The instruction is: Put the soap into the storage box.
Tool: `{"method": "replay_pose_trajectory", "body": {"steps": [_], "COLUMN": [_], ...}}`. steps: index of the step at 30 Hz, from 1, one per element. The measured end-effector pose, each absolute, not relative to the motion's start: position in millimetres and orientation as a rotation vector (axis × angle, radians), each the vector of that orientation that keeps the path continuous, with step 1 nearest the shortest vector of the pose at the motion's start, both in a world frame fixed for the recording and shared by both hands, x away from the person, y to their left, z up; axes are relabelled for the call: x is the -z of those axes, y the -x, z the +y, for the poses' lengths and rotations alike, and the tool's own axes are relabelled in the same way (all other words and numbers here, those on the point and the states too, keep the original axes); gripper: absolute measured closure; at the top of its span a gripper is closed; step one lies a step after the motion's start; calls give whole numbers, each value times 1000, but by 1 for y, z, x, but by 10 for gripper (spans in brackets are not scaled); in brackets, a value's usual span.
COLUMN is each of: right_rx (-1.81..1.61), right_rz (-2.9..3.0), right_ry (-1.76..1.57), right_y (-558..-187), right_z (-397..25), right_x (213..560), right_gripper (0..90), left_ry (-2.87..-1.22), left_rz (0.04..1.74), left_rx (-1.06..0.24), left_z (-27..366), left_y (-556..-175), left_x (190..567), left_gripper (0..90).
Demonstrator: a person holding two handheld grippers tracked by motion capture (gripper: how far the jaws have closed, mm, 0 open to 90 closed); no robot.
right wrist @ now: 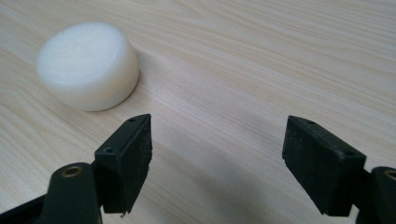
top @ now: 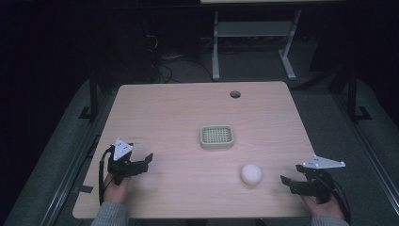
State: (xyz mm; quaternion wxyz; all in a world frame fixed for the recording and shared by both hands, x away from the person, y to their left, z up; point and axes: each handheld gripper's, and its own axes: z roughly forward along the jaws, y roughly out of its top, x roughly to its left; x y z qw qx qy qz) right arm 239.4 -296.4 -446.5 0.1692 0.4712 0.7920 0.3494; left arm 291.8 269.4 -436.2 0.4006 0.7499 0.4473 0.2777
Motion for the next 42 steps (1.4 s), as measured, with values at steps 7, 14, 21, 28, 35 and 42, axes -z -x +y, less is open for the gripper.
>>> {"method": "replay_pose_trajectory", "body": {"steps": [7, 14, 21, 28, 35, 42], "right_rx": [-971, -945, -919, -897, -888, -850], "right_rz": [2305, 2350, 2393, 2441, 2482, 2537], "right_ry": [-1324, -1305, -1294, -1251, -1216, -1175], "right_y": [-242, -245, -250, -254, -259, -265], "right_z": [-287, -284, -283, -280, -273, -261], "right_x": [445, 439, 428, 414, 407, 400], "right_gripper": [235, 232, 227, 220, 218, 213], "left_ry": [-1893, -1890, -1896, -1894, -1888, -1887], "left_rz": [1129, 1134, 1131, 1127, 1130, 1130], "left_rx": [-697, -696, -698, -698, -697, -696], "left_z": [273, 273, 272, 272, 272, 272], "left_y": [-290, -291, -291, -290, -291, -291], "left_x": [436, 436, 436, 435, 435, 435], "left_gripper": [148, 149, 148, 149, 148, 148]}}
